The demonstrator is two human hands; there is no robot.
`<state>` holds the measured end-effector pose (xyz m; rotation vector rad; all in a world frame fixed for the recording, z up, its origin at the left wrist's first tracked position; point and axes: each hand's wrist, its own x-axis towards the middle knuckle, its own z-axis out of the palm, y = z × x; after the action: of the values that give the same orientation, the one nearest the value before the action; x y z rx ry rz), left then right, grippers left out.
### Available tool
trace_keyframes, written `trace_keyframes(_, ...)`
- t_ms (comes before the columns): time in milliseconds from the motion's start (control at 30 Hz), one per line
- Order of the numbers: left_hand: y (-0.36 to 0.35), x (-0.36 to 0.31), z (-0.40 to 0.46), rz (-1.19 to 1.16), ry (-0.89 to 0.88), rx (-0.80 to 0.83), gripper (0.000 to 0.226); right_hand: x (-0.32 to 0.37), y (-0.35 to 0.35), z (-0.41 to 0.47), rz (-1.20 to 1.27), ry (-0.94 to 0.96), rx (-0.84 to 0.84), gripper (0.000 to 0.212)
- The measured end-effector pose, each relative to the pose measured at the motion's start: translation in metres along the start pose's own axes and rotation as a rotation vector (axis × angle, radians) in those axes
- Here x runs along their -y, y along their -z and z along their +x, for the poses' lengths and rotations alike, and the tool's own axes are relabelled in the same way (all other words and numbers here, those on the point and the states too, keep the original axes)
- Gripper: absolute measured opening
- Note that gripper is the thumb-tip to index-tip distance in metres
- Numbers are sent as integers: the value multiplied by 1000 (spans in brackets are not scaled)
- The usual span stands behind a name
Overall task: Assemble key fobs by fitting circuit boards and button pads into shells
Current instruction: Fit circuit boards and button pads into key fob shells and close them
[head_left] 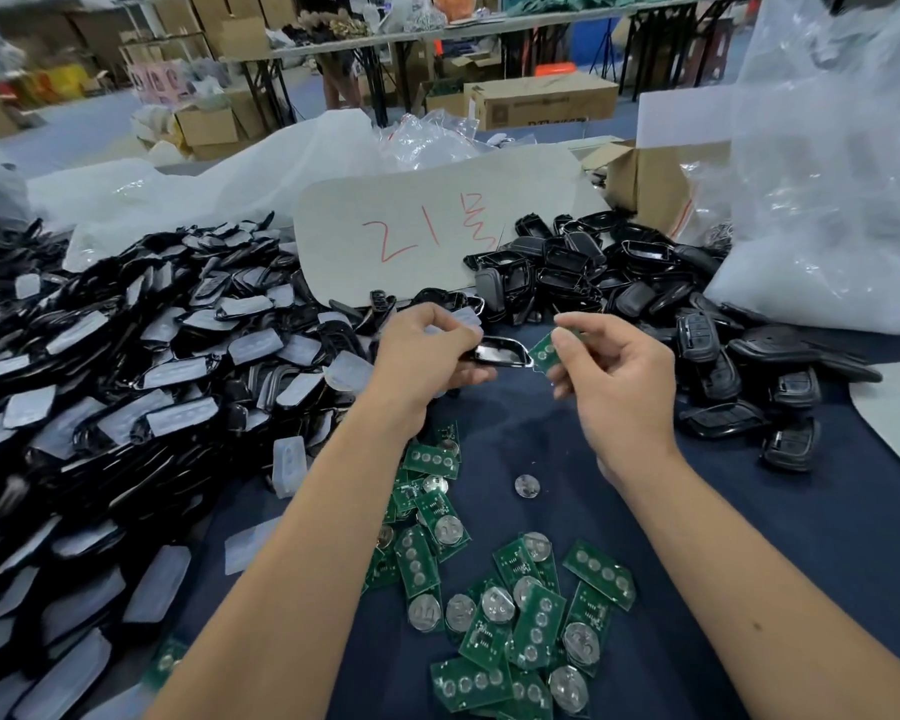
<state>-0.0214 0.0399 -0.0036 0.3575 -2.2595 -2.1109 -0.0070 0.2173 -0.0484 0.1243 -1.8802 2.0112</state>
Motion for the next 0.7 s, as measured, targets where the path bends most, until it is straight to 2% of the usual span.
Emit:
trace_keyframes(67, -8, 3, -2, 7, 3, 26, 19, 2, -1, -1, 23, -9, -24, 6)
trace_keyframes(167, -17, 8, -4, -22, 29, 67, 18, 3, -2, -2, 27, -35, -72, 10)
trace_keyframes(400, -25, 11, -6, -91, 59, 142, 15, 7, -5, -6, -54, -37, 5, 10)
trace_keyframes(700, -23, 12, -10, -86, 64, 154, 19, 4, -3, -1, -396, 11, -27, 14)
